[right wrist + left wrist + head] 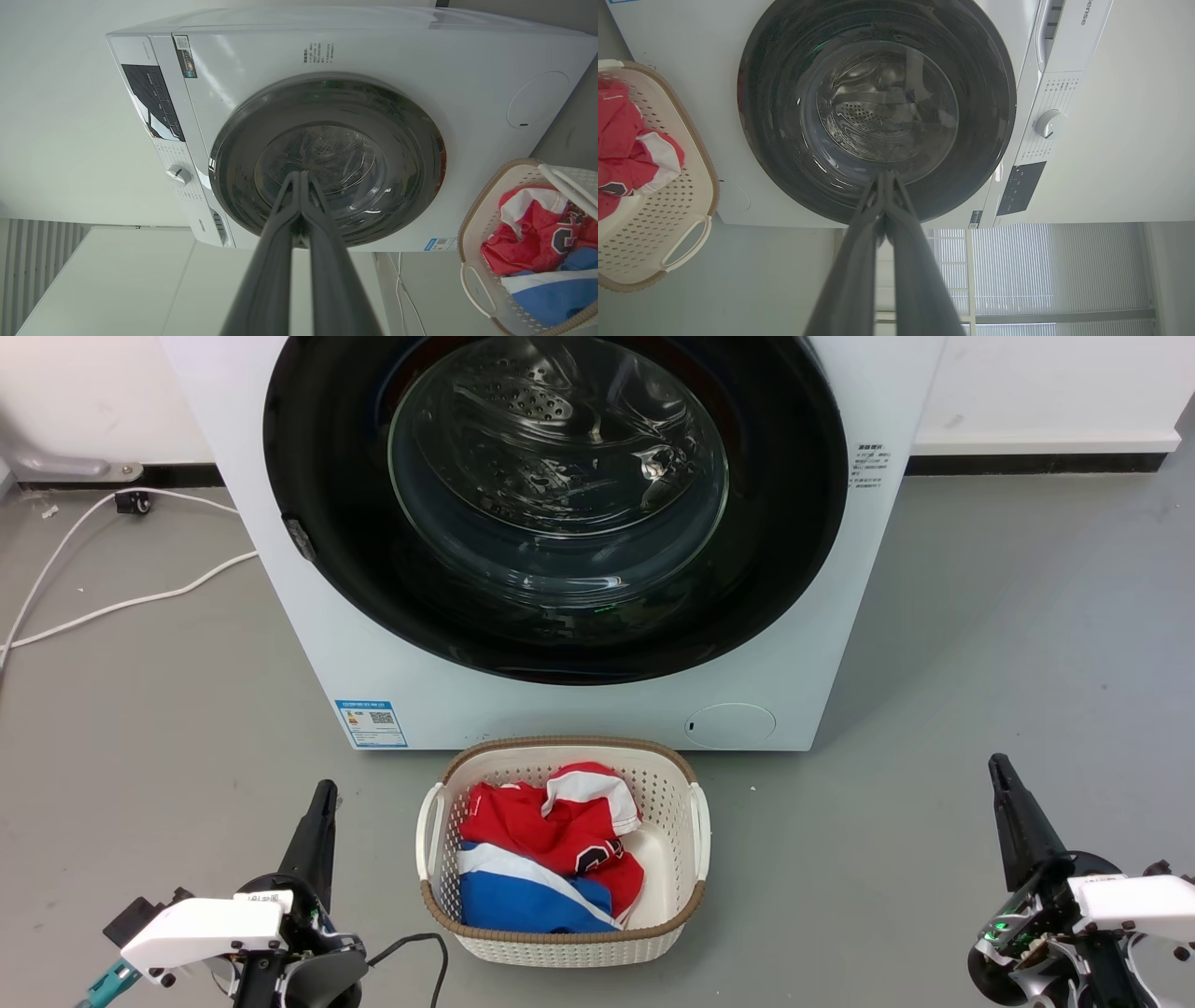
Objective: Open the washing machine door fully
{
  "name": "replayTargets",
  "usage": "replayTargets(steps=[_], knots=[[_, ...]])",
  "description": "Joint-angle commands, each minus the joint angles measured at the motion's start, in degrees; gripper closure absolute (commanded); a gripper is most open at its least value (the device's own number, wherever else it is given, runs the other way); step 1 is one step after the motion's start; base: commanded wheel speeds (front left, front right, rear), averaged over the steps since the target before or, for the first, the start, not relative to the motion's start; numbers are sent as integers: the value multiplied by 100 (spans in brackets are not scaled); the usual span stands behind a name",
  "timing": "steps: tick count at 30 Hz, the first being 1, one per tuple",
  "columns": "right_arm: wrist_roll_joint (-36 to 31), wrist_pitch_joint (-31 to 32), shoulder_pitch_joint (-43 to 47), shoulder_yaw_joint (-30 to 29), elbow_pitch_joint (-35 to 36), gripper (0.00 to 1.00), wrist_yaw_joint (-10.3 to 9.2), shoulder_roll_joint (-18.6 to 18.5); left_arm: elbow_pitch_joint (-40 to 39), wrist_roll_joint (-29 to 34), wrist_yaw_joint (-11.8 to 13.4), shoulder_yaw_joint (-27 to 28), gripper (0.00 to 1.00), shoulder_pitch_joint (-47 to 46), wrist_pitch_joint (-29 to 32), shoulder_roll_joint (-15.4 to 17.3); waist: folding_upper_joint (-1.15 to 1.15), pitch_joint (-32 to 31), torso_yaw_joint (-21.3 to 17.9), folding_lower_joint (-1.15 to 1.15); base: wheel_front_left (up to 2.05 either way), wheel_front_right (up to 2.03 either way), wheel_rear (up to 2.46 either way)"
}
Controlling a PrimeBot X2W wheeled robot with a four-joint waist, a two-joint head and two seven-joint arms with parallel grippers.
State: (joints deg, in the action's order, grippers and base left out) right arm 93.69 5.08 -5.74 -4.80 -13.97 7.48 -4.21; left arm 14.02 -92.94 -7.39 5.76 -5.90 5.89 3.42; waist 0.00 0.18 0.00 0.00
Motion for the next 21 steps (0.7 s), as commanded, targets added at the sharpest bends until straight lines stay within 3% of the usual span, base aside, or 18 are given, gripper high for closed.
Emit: replayTargets(steps=[1,21], knots=[[-47,14,-68,-11,-8,100,2,22,8,39,-18,14,100,-50,15,-4,0,0,0,0,0,0,0],[-72,45,-66,-50,-11,100,2,47,9,58,-18,35,100,-52,36,-17,0,0,0,0,0,0,0]])
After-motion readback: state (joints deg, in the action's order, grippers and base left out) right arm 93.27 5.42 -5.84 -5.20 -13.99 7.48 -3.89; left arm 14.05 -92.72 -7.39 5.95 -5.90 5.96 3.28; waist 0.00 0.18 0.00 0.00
